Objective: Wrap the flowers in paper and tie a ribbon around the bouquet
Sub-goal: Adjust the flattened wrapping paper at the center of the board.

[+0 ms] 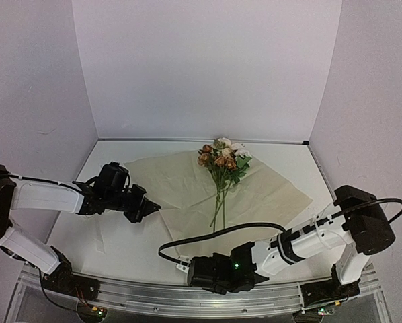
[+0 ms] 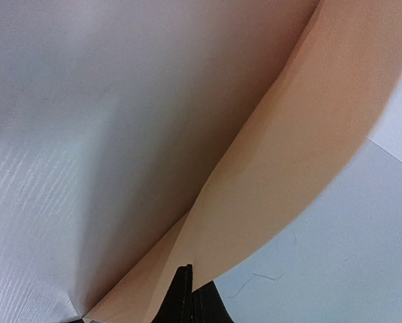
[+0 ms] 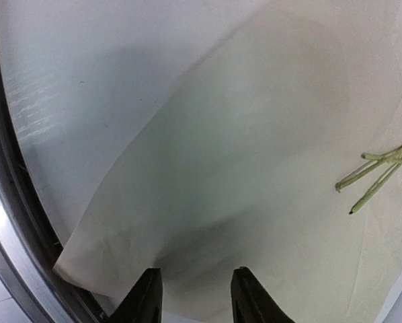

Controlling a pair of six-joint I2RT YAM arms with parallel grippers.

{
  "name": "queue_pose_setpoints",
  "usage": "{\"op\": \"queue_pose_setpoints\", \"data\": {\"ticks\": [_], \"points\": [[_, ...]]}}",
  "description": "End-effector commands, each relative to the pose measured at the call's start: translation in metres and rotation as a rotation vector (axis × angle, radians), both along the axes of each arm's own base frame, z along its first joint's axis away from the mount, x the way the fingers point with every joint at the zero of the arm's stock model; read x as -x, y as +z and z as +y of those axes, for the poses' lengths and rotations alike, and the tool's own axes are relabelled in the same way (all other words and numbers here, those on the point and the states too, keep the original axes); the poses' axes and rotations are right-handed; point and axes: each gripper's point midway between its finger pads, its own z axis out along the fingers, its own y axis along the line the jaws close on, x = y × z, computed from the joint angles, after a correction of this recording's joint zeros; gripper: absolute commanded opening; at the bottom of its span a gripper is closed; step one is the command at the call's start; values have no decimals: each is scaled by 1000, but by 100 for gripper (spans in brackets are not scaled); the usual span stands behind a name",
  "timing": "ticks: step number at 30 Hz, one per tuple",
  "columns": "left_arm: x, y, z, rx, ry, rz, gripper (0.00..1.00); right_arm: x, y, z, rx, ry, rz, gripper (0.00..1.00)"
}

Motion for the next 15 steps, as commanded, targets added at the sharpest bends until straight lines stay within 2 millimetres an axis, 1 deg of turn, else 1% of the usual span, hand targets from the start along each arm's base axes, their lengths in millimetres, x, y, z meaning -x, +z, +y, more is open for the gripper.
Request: {"op": "queue_pose_setpoints", "data": {"ticks": [1,4,5,6,8,10,14,15], "points": [[7,-12,15,-59,-12,-13,7,-4,5,6,-22,-8,-17,18],[10,-19,18,-74,-29,-25,16,-7,10,7,-44,-28,5,5],[10,-20,18,-80,-40,-32,20,-8,12,6,-52,-39,19,2],[11,-22,17,-83,-54,-39,25,-9,13,5,-56,-49,31,0],[13,-26,15,-100,-102,-55,40,-12,15,3,-66,-68,51,0],[16,-30,14,-119,-141,-67,50,-14,21,1,-78,-81,58,1],[27,-36,11,-145,-189,-81,68,-18,37,-3,-110,-101,67,9],[31,-37,9,-149,-202,-79,72,-19,41,-5,-120,-104,67,12]]}}
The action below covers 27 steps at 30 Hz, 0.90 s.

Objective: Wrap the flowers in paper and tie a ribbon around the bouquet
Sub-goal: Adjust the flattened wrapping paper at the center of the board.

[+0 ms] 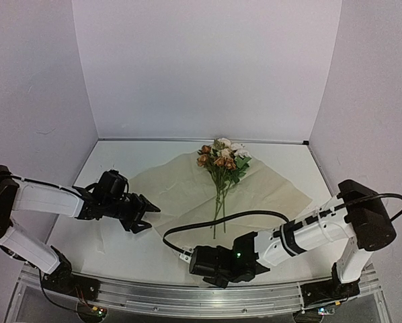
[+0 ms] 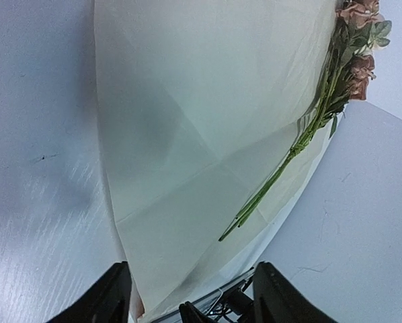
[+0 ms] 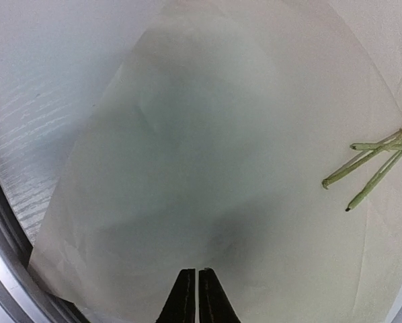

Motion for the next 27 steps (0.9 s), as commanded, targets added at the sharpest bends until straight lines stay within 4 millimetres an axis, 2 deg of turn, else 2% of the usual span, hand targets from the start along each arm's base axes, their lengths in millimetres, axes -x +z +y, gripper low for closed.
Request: {"op": "queue_pose_setpoints", "data": {"ticks": [1,5,7,14,19,21,22,27], "points": [[16,-6,-8,-33,-92,-25,74,-3,38,0,-93,-30,4,17],[39,-15,-22,-20,-129,7,78,-5,52,-13,-112,-23,-25,32],[49,-20,-31,-18,-154,15,79,-8,57,-21,-108,-16,-49,36],[60,-25,-78,36,-229,13,80,-16,72,-47,-114,-15,-130,51],[65,-25,-112,78,-315,21,78,-23,77,-62,-118,-7,-197,68],[67,-22,-122,81,-356,23,74,-25,81,-67,-121,-9,-215,71],[68,-21,-125,82,-372,25,68,-27,82,-68,-106,12,-234,72],[75,-13,-133,114,-419,47,23,-25,84,-70,-112,49,-233,80]]}}
